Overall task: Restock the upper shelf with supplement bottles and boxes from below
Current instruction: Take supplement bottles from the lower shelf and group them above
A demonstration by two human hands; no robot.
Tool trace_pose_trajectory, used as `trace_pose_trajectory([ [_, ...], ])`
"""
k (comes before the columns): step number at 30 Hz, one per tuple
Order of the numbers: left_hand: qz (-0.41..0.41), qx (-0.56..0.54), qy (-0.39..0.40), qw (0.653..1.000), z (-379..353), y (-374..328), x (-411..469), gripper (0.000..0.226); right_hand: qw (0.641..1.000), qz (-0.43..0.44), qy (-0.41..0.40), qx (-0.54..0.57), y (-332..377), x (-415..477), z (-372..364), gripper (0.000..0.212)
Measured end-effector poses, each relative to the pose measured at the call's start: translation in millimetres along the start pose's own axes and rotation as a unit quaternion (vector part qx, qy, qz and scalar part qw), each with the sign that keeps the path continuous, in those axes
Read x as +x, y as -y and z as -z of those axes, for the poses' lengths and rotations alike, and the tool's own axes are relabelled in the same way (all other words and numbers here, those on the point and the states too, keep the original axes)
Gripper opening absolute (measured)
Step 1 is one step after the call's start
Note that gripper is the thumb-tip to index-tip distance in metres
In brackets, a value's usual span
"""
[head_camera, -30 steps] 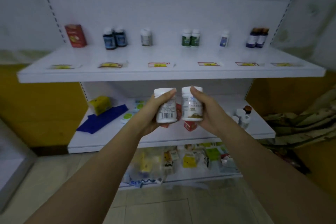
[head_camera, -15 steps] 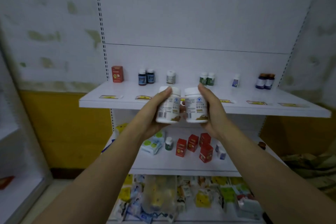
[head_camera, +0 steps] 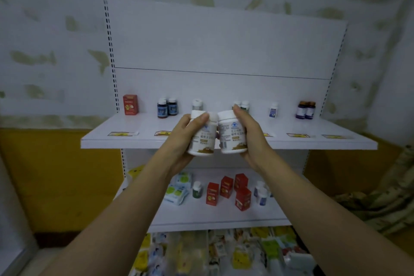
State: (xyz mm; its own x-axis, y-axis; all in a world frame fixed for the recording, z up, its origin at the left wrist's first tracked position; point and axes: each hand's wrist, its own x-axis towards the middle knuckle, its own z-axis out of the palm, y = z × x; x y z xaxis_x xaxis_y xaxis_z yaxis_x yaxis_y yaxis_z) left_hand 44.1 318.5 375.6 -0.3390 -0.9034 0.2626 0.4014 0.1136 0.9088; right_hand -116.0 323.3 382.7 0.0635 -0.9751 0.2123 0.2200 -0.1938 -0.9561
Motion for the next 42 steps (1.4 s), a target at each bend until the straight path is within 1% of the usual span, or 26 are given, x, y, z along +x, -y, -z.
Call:
trace_pose_trajectory([
  [3, 0.010, 0.037, -0.024, 0.999, 8, 0, 6, 0.045, 1.000, 0.002, 0.011, 0.005, -3, 9, 1, 0.027],
  [7, 0.047, 0.002, -0.023, 0.999, 14, -5, 17, 0.042, 1.000, -0.004, 0.019, -0.022, -10, 25, -3, 0.049],
  [9, 0.031, 0.021, -0.015, 0.999, 20, -3, 28, 0.038, 1.000, 0.002, 0.021, -0.021, -15, 37, -4, 0.049],
  [10, 0.016, 0.040, -0.023, 0.999, 25, -1, 35, 0.049, 1.000, 0.004, 0.018, -0.018, -17, 44, -3, 0.051],
  [12, 0.014, 0.073, -0.048, 0.996, 36, 2, 50, 0.083, 1.000, 0.003, 0.007, -0.026, -20, 60, 1, 0.062],
  [13, 0.019, 0.090, -0.063, 0.994, 42, 4, 58, 0.091, 0.999, 0.001, -0.002, -0.040, -23, 70, 5, 0.068],
  [14, 0.021, 0.109, -0.072, 0.991, 48, 8, 68, 0.093, 0.998, 0.001, -0.016, -0.057, -25, 81, 10, 0.073],
  [15, 0.026, 0.125, -0.080, 0.989, 55, 11, 79, 0.090, 0.997, 0.001, -0.027, -0.072, -28, 92, 14, 0.079],
  [17, 0.022, 0.151, -0.094, 0.984, 68, 17, 103, 0.073, 0.995, -0.001, -0.043, -0.087, -35, 118, 25, 0.084],
  [18, 0.016, 0.168, -0.100, 0.981, 74, 20, 115, 0.065, 0.995, 0.000, -0.048, -0.092, -40, 133, 31, 0.083],
  [20, 0.011, 0.196, -0.098, 0.976, 86, 27, 141, 0.058, 0.994, 0.000, -0.053, -0.098, -50, 163, 42, 0.075],
  [23, 0.007, 0.225, -0.103, 0.969, 101, 40, 187, 0.057, 0.992, 0.001, -0.051, -0.114, -67, 212, 57, 0.055],
  [25, 0.015, 0.253, -0.120, 0.960, 111, 49, 223, 0.059, 0.990, -0.002, -0.039, -0.136, -76, 244, 66, 0.050],
  [28, 0.040, 0.281, -0.148, 0.947, 125, 64, 276, 0.063, 0.985, -0.013, -0.021, -0.173, -87, 292, 78, 0.052],
  [32, 0.056, 0.303, -0.178, 0.934, 141, 82, 334, 0.061, 0.974, -0.031, -0.012, -0.222, -102, 350, 92, 0.057],
  [34, 0.062, 0.327, -0.186, 0.924, 149, 90, 355, 0.062, 0.970, -0.041, -0.017, -0.240, -110, 374, 98, 0.059],
  [39, 0.071, 0.400, -0.199, 0.892, 170, 111, 395, 0.060, 0.952, -0.072, -0.032, -0.296, -140, 419, 102, 0.056],
  [42, 0.071, 0.445, -0.199, 0.870, 173, 120, 411, 0.059, 0.941, -0.061, -0.049, -0.330, -151, 435, 98, 0.062],
])
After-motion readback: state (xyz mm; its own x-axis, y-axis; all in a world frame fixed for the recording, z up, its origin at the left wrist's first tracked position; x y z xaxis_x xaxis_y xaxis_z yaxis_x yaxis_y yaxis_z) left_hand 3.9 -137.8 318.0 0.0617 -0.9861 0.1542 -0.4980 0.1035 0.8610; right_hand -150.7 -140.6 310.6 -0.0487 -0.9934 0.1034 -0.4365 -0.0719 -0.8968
